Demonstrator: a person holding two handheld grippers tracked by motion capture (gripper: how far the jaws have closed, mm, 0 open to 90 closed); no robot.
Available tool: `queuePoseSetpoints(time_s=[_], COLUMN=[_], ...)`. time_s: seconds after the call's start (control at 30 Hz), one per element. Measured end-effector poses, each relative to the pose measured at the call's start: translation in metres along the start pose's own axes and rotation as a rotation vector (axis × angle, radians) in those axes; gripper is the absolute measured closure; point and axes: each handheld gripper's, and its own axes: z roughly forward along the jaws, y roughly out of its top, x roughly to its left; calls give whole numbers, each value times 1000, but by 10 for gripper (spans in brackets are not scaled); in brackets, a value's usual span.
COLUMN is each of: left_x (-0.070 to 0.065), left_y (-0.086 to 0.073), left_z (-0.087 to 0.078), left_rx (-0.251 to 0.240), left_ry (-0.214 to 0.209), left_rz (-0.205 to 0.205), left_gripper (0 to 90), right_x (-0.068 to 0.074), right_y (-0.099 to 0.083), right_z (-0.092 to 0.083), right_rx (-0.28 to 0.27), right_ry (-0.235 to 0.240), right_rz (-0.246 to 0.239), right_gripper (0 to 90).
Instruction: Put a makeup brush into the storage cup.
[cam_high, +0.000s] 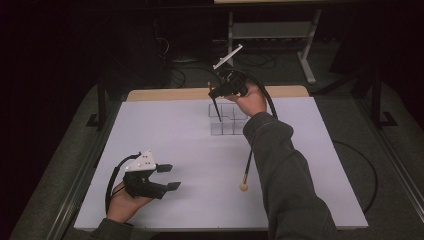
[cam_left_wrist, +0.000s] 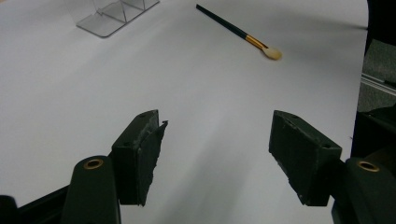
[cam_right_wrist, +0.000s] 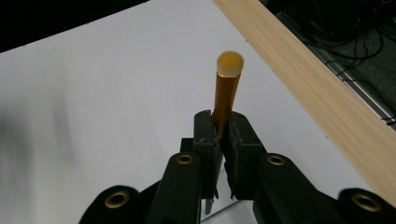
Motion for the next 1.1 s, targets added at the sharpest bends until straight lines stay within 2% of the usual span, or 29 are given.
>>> queuePoseSetpoints(time_s=[0.27,0.33,0.43,0.5,0.53,0.67,0.83,1.07,1.1], left_x=[0,0,0,0,1,1,1,0,0], left_y=[0,0,0,-1,-1,-1,0,0,0], left_z=[1,1,1,1,1,0,1,2,2], left_rx=[3,3,3,2,5,5,0,4,4], left_ry=[-3,-2,-3,-3,-2,-1,-4,-4,-5], left_rz=[3,5,2,-1,1,-2,9,0,0], left_gripper=[334,334,333,331,331,329,319,318,319], right_x=[-1,0,-2,0,-1,1,1,1,0], right_y=[-6,-7,-9,-10,-11,-12,-14,-19,-20], right_z=[1,1,2,2,4,5,8,9,10], right_rx=[-1,-4,-7,-2,-5,5,10,19,14], right_ry=[-4,-2,-3,2,-2,0,-3,-1,-3], right_rz=[6,25,11,34,13,30,9,30,19], right_gripper=[826,825,825,824,824,824,824,822,822])
